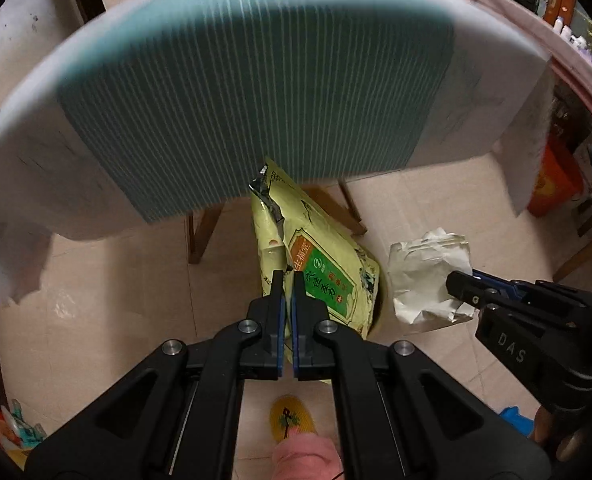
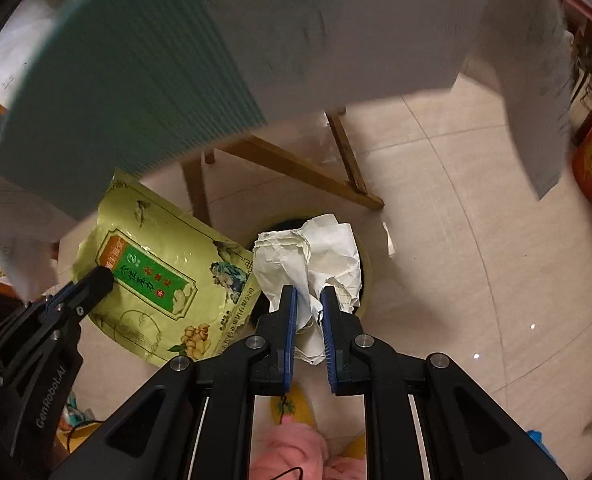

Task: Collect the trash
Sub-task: 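Carry the paper bag and snack bag down to the bin and open both tools, then raise both empty tools back over the table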

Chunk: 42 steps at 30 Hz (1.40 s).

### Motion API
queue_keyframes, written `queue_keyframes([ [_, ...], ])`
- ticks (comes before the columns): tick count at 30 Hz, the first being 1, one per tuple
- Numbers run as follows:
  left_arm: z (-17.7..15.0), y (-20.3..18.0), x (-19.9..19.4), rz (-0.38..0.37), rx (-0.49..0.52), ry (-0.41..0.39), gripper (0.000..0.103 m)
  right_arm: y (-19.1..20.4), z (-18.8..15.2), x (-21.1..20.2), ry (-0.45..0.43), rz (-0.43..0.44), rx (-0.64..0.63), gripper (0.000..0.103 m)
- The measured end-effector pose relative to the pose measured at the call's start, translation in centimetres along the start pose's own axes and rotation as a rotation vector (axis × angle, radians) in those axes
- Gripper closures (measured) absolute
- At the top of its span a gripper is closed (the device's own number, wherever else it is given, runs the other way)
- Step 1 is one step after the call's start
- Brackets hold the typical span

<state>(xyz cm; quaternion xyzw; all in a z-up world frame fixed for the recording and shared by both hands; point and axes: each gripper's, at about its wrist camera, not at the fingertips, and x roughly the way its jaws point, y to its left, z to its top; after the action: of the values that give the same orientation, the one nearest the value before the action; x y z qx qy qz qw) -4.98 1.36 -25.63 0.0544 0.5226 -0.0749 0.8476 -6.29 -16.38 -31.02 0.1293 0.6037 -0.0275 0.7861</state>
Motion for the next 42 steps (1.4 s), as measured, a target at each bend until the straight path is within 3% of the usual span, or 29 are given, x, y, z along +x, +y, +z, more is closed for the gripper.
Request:
queue_keyframes([
  [5, -1.8, -0.6, 6.7, 0.015, 0.01, -0.009, 0.103, -0.6, -0.8, 6.5, 0.006, 0.016, 0.007, 0.09],
  [9, -2.7, -1.2, 11.2, 0.026, 0.025, -0.013, 0.098, -0.5, -1.5, 11.0, 0.032, 0.034, 0.015, 0.069],
  [11, -3.1, -1.5, 13.2, 0.015, 0.027, 0.006, 0.078, -0.5, -1.7, 13.4, 0.048, 0.022, 0.013, 0.068],
  [12, -3.3, -1.6, 14.3, 0.024, 0.032, 0.02, 0.058, -0.5, -1.8, 14.1, 0.05, 0.013, 0.007, 0.068],
  [13, -3.6, -1.6, 15.4, 0.039, 0.036, 0.026, 0.05, -0.5, -2.1, 14.8, 0.051, 0.005, 0.002, 0.068],
  [19, -4.9, -0.9, 19.3, 0.058, 0.044, 0.046, 0.05, -1.7, -3.6, 16.9, 0.071, -0.016, 0.036, 0.068],
  [24, -5.4, 0.2, 20.1, 0.069, 0.031, 0.041, 0.05, -2.6, -4.2, 16.7, 0.086, -0.029, 0.059, 0.068],
  [30, -5.2, 0.3, 17.3, 0.074, 0.044, 0.033, 0.05, -2.1, -3.8, 12.4, 0.071, -0.019, 0.062, 0.068],
  [42, -0.4, -0.5, 2.6, 0.035, 0.027, -0.012, 0.05, 2.2, -1.0, -5.1, 0.0, 0.045, -0.015, 0.068],
])
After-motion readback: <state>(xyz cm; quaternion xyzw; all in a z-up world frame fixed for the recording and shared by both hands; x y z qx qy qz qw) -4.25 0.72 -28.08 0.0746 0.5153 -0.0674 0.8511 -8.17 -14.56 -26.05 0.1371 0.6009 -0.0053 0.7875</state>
